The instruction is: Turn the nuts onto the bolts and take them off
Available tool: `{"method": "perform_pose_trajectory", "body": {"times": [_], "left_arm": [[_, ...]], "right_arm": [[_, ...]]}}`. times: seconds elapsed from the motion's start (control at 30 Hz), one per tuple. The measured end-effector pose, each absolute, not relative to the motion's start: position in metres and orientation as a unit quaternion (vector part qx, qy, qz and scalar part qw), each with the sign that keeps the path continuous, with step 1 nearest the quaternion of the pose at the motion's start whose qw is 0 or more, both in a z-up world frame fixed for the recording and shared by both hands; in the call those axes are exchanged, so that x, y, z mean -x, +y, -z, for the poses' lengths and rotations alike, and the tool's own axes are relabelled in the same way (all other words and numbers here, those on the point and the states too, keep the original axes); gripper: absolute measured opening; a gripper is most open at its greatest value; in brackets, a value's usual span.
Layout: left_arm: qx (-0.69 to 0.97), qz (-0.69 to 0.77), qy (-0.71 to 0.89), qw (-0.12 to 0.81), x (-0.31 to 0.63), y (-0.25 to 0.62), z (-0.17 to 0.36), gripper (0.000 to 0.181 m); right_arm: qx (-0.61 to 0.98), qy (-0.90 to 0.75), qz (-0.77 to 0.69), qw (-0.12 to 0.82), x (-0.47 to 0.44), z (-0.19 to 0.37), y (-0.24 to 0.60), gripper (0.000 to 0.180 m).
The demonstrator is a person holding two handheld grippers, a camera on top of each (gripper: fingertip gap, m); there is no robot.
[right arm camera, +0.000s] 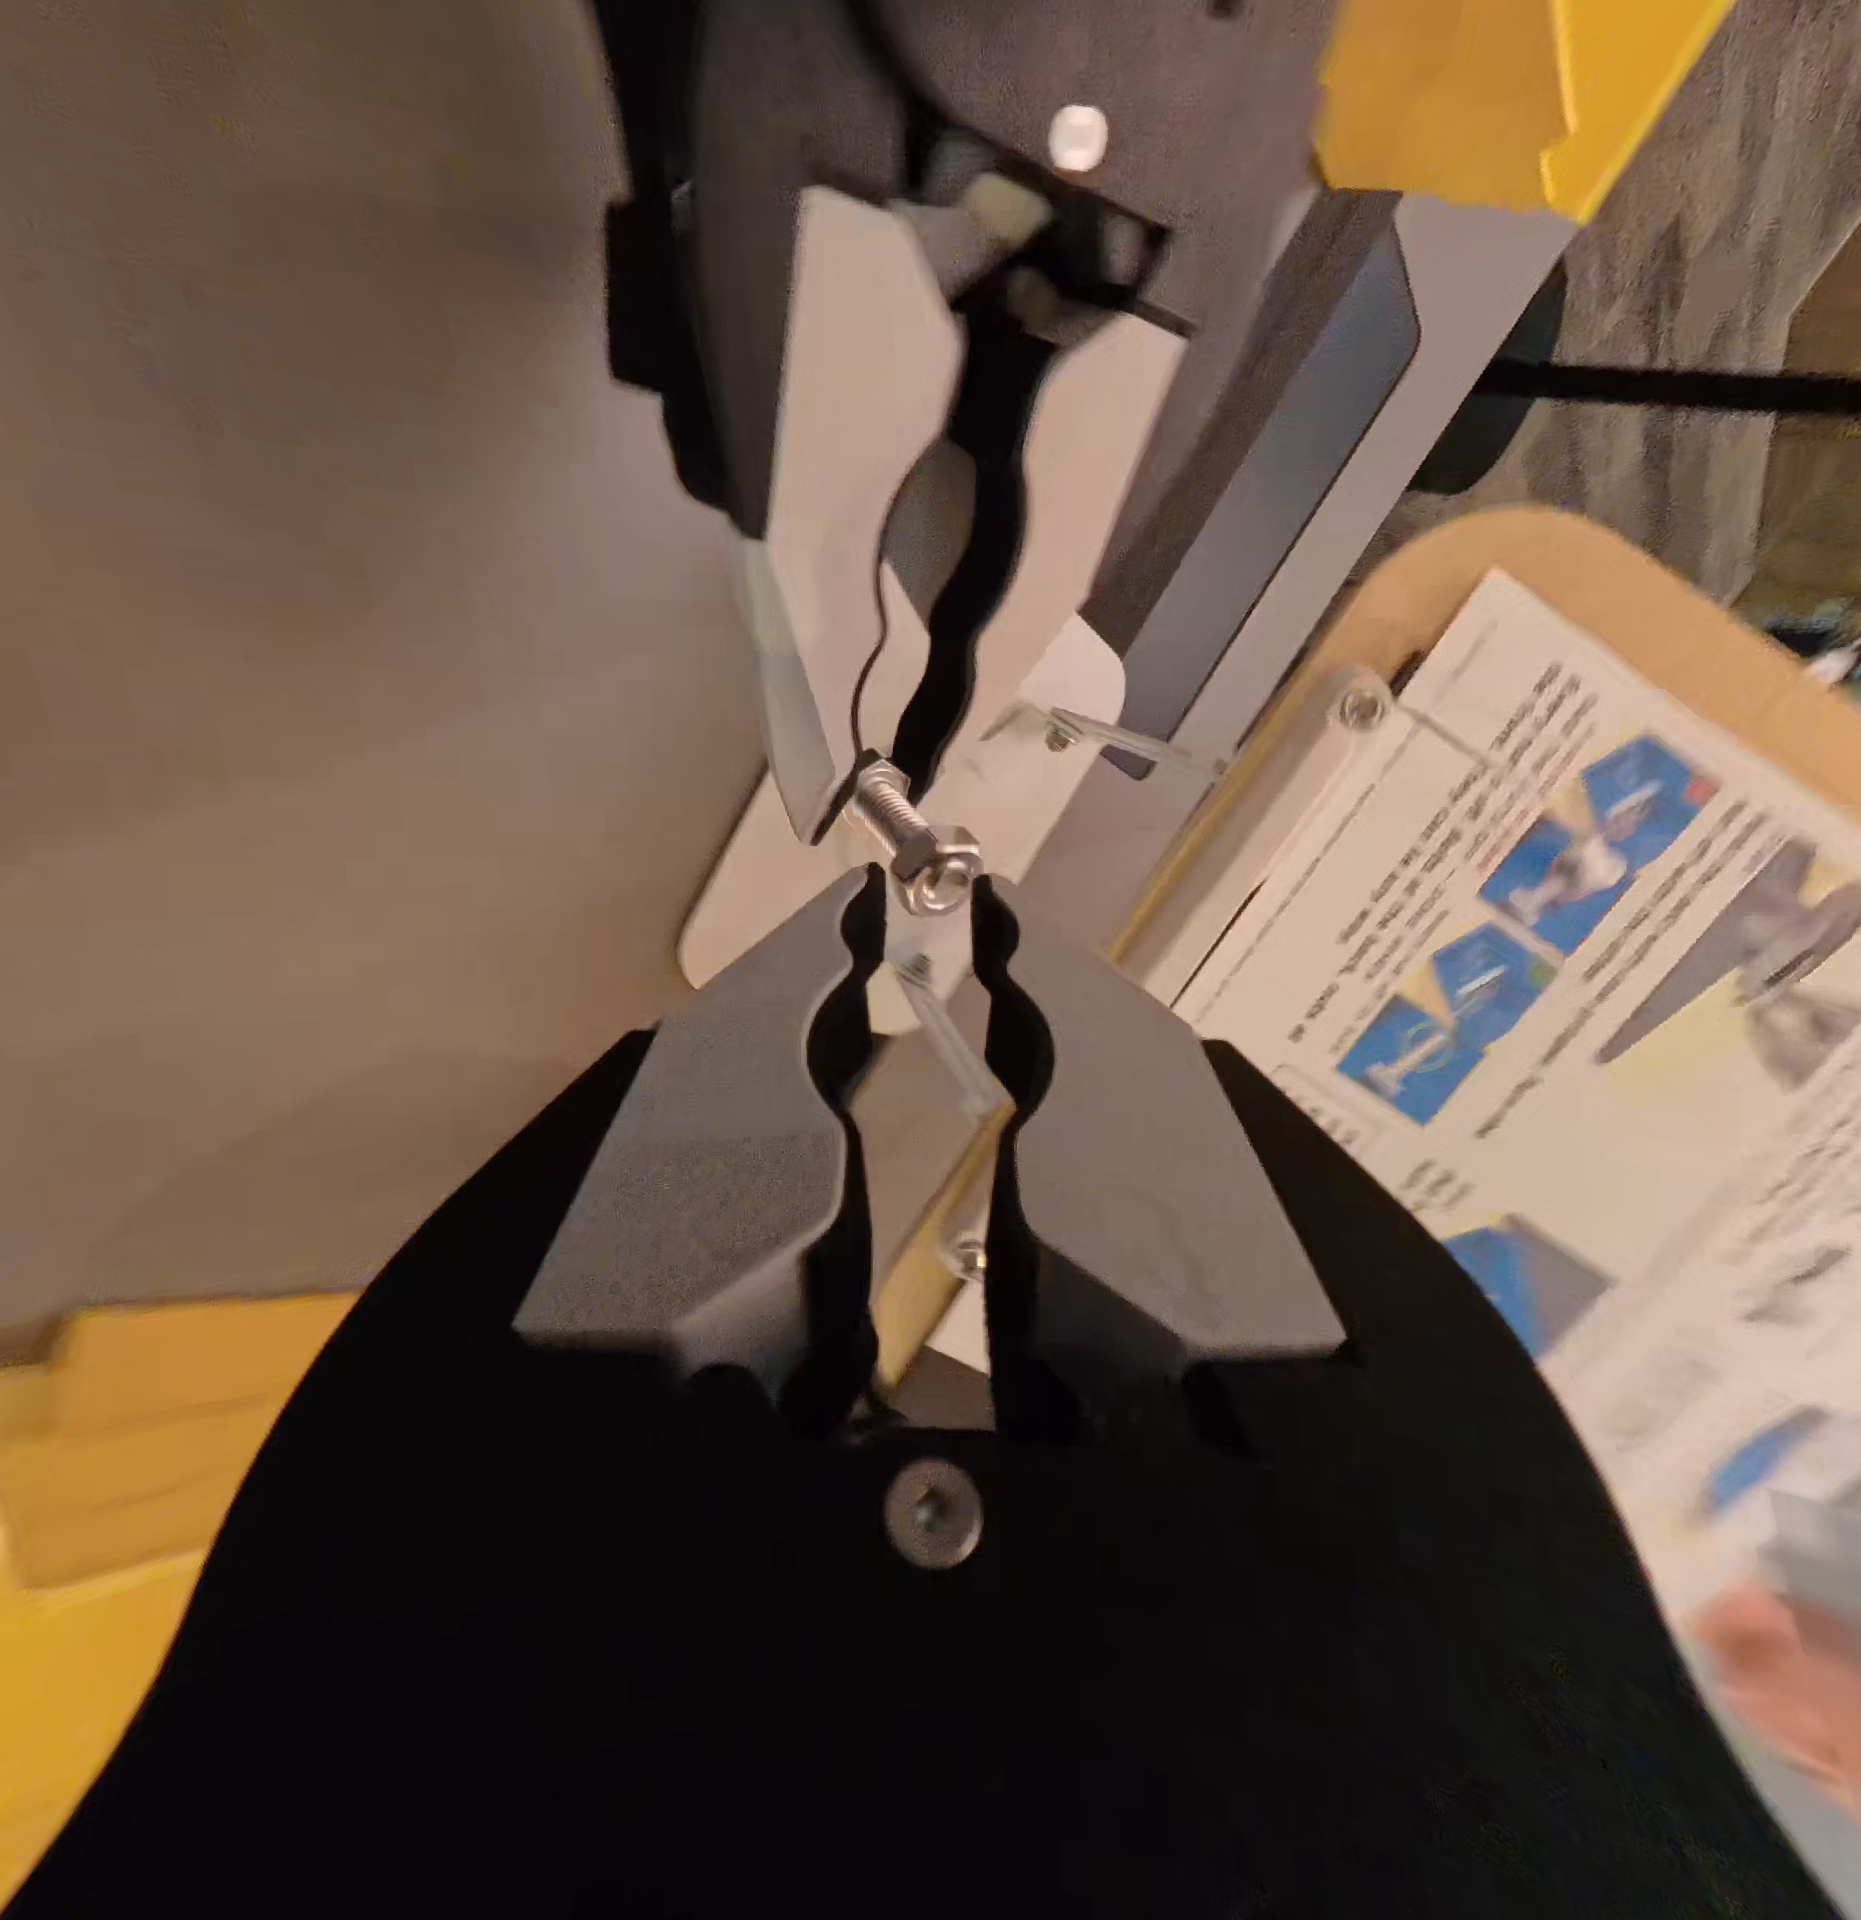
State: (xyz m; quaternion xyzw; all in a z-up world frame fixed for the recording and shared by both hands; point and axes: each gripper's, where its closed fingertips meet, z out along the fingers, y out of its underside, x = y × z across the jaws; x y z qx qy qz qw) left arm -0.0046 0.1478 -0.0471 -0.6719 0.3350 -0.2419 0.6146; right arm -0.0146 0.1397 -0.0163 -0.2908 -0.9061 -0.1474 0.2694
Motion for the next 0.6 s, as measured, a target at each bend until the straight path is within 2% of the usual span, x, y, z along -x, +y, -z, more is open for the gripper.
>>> {"method": "perform_pose_trajectory", "body": {"times": [0.23,0.33,0.4,0.6], "left_arm": [[0.672,0.238,0.326,0.62,0.009,0.15,0.045,0.016],[0.673,0.234,0.329,0.62,0.008,0.15,0.045,0.016],[0.673,0.231,0.332,0.619,0.006,0.15,0.046,0.016],[0.673,0.229,0.338,0.617,0.004,0.149,0.047,0.016]], "right_arm": [[0.578,-0.757,-0.174,0.25,0.018,-0.007,0.133,0.026],[0.636,-0.708,-0.221,0.215,0.015,0.004,0.135,0.038],[0.658,-0.692,-0.222,0.197,0.014,0.016,0.136,0.037],[0.661,-0.689,-0.225,0.192,0.019,0.031,0.135,0.015]]}}
